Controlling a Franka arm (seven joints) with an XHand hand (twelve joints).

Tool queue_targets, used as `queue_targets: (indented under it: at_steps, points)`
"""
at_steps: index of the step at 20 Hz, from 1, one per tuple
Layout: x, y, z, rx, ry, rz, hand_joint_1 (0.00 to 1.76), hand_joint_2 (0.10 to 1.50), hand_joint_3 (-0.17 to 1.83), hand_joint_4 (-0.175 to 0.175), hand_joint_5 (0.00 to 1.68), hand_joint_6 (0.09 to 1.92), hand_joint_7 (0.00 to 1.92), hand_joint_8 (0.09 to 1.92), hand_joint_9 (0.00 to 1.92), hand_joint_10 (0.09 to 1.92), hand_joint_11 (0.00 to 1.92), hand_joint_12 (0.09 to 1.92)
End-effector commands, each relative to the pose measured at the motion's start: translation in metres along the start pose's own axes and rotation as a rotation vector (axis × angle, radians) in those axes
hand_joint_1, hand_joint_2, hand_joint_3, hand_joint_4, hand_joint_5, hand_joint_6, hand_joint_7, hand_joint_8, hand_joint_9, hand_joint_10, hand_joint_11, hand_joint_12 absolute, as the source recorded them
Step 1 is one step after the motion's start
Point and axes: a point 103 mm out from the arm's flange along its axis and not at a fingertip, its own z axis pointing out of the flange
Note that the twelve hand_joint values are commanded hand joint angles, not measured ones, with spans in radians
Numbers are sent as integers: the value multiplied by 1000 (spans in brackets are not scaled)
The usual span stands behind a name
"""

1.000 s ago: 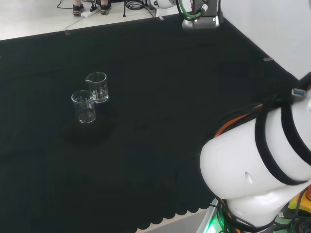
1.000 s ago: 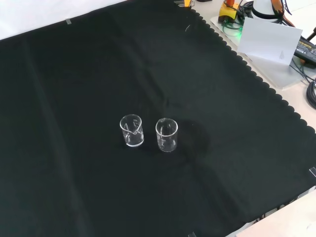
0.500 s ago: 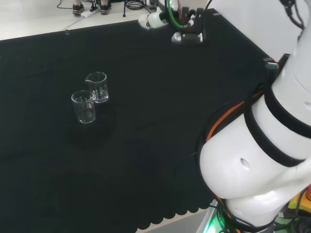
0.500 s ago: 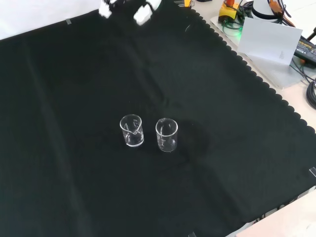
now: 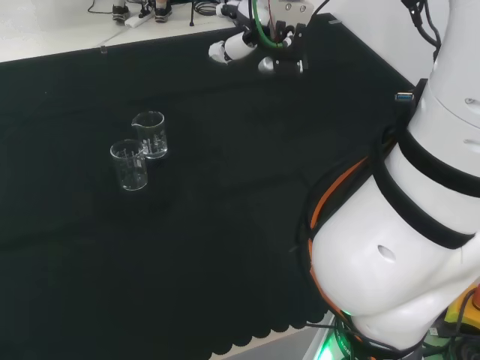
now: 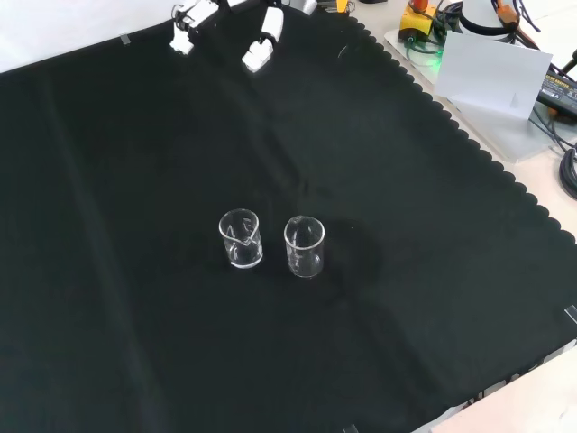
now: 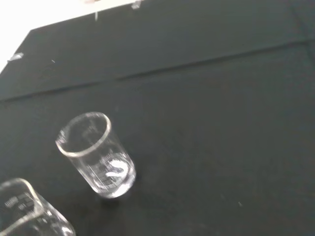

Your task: Pick up the beaker on the right.

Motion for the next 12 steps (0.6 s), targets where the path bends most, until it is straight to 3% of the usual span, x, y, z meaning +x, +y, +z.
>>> queue_targets:
  at_steps: [1,12]
  points:
    - [8,64,107,80,247,-170,806,648,640,-11,242,87,168,493,260,594,0,1079]
    - [9,82,158,151,340,-230,821,600,692,-9,239,87,166,496,261,597,0,1095]
